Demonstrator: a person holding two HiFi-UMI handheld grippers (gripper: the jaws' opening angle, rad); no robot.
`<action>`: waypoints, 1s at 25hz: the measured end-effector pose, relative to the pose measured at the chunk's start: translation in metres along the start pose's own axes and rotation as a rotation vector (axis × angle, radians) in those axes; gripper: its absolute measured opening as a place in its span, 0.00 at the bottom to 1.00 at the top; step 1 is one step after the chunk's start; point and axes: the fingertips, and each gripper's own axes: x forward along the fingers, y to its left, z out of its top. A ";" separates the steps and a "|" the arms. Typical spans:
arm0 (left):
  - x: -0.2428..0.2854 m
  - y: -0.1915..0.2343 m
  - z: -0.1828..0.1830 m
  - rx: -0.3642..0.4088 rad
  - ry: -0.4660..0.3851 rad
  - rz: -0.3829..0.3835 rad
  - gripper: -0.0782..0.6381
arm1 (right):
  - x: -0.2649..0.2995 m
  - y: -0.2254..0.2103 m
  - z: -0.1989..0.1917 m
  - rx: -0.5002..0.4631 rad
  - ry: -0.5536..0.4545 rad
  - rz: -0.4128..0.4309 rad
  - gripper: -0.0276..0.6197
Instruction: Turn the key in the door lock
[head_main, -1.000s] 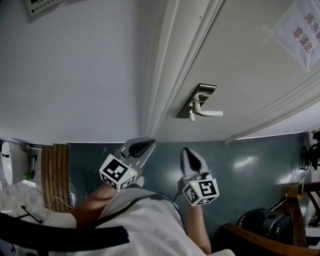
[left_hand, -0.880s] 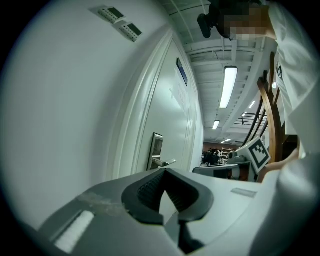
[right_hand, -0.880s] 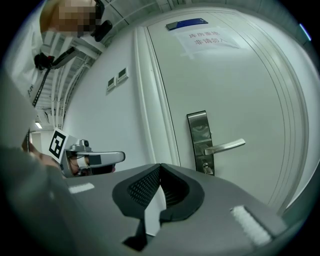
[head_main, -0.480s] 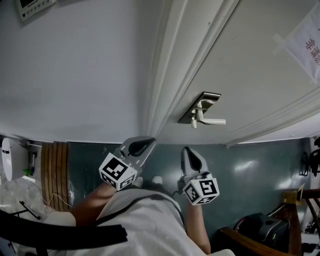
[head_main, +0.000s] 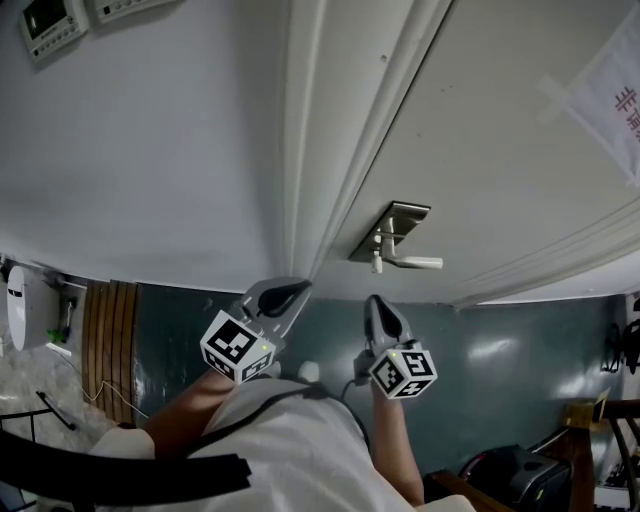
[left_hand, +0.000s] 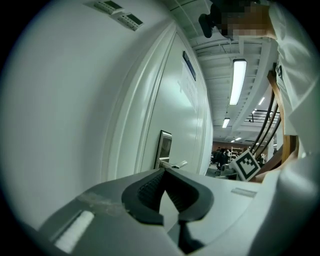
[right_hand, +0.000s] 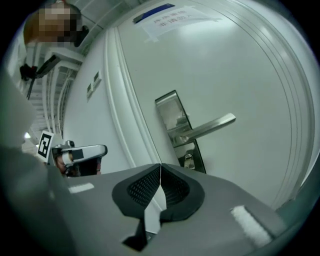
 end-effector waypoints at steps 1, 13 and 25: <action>0.004 0.000 0.000 0.000 0.003 0.000 0.12 | 0.004 -0.007 -0.001 0.032 0.000 0.003 0.06; 0.039 -0.002 -0.003 0.004 0.028 -0.023 0.12 | 0.050 -0.065 -0.012 0.362 0.005 0.016 0.28; 0.041 0.007 0.001 0.012 0.022 -0.007 0.12 | 0.061 -0.087 -0.024 0.641 -0.026 -0.005 0.29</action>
